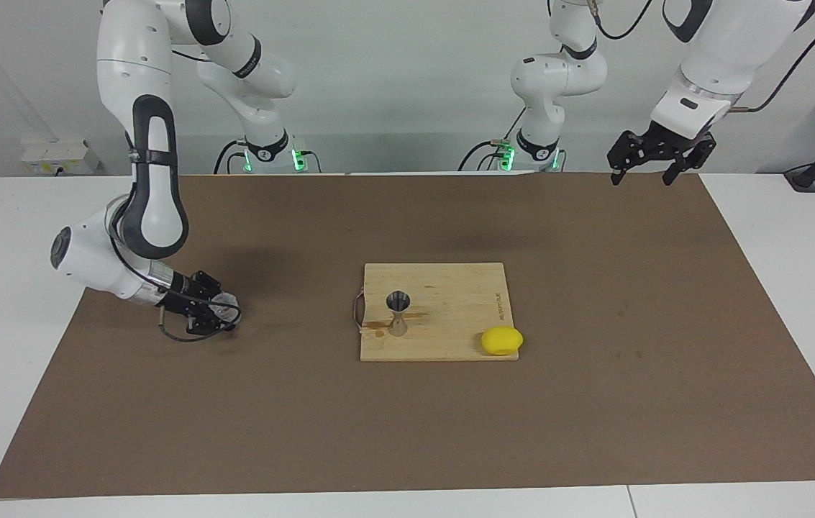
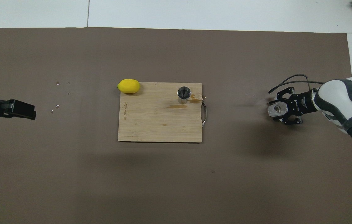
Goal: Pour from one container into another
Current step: 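Lower the glass cup onto the table and open the right gripper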
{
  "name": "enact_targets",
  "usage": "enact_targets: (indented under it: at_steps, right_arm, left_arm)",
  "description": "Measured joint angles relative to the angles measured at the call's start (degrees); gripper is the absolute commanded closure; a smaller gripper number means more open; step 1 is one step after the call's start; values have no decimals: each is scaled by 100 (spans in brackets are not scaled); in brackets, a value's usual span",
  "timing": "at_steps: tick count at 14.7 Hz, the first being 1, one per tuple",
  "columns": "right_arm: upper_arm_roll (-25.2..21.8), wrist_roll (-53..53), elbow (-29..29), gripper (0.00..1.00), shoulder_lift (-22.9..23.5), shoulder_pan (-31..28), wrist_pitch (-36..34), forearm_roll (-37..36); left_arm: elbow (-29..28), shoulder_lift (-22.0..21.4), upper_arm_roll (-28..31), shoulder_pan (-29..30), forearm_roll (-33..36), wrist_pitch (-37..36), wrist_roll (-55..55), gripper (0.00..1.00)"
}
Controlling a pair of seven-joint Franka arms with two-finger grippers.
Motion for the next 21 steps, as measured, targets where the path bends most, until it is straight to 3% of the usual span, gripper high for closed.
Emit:
enact_targets:
  at_steps: [5,11,21]
  right_arm:
    - [0,-75,-28,1,-33,-15,63,0]
    - [12,-77,-16,1,-604,-5,98,-37]
    - [68,-302,-18,1,-1329,432,-123,-1518]
  left_arm:
    - [0,0,0,0,0,0,0,0]
    - [0,0,0,0,0,0,0,0]
    - [0,0,0,0,0,0,0,0]
